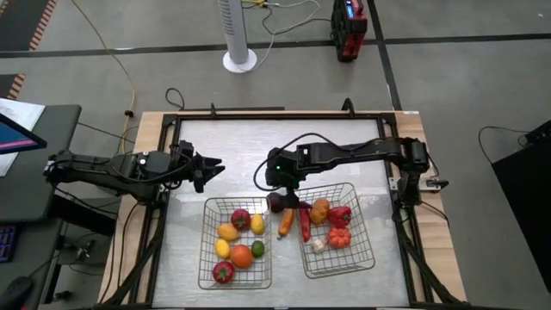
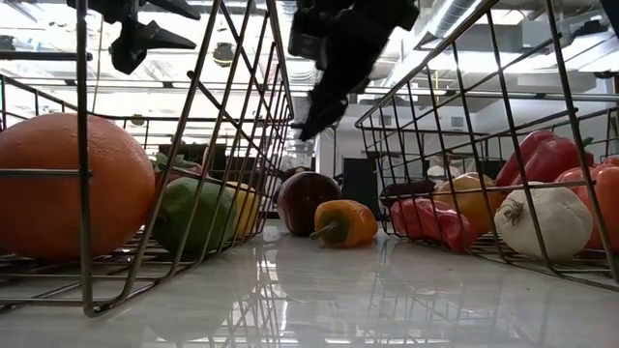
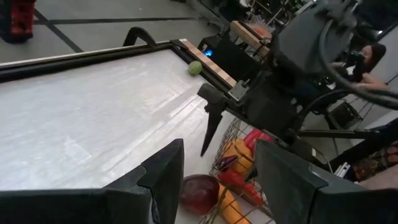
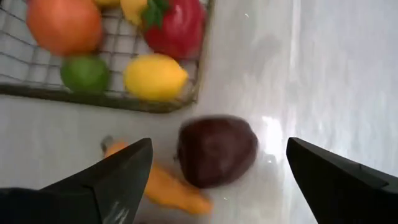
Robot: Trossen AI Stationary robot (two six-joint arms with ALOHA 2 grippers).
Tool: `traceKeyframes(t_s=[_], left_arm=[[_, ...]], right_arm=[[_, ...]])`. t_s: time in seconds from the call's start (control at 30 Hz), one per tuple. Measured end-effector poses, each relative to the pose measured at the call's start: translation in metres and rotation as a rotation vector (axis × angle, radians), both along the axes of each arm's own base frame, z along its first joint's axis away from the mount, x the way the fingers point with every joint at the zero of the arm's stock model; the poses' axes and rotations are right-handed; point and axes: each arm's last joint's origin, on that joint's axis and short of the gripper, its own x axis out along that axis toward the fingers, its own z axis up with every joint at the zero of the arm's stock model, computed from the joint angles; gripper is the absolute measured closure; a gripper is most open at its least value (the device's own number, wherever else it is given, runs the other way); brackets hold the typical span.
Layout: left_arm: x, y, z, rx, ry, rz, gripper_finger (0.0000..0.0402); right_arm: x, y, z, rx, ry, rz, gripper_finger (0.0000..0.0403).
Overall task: Sort produce into baskets
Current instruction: Put the apple into the left brown wire basket
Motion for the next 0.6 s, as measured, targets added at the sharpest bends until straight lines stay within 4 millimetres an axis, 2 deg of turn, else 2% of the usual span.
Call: traceKeyframes(t_s=[0.07, 0.17, 0.27, 0.43, 0.6], left_arm=[[-0.001, 0.0, 0.0, -0.001, 0.002, -0.002, 0.0219], [-0.002, 0.0, 0.001, -0.001, -0.005, -0.001, 0.0219], [-0.003, 0.0, 0.002, 0.009, -0.008, -0.002, 0.0219], [-0.004, 0.0, 0.002, 0.004, -0.011, -0.015, 0.0219], [-0.004, 0.0, 0.002, -0.001, -0.011, -0.031, 0.0219]], right_arm=[[0.006, 0.0, 0.001, 0.011, 0.008, 0.001, 0.0004], [0.011, 0.005, -0.003, 0.017, 0.121, 0.022, 0.0006], [0.023, 0.011, -0.004, -0.035, 0.16, 0.068, 0.0007], [0.038, 0.018, -0.014, -0.081, 0.237, 0.094, 0.0007], [0.043, 0.018, -0.027, -0.095, 0.3, 0.103, 0.0007]])
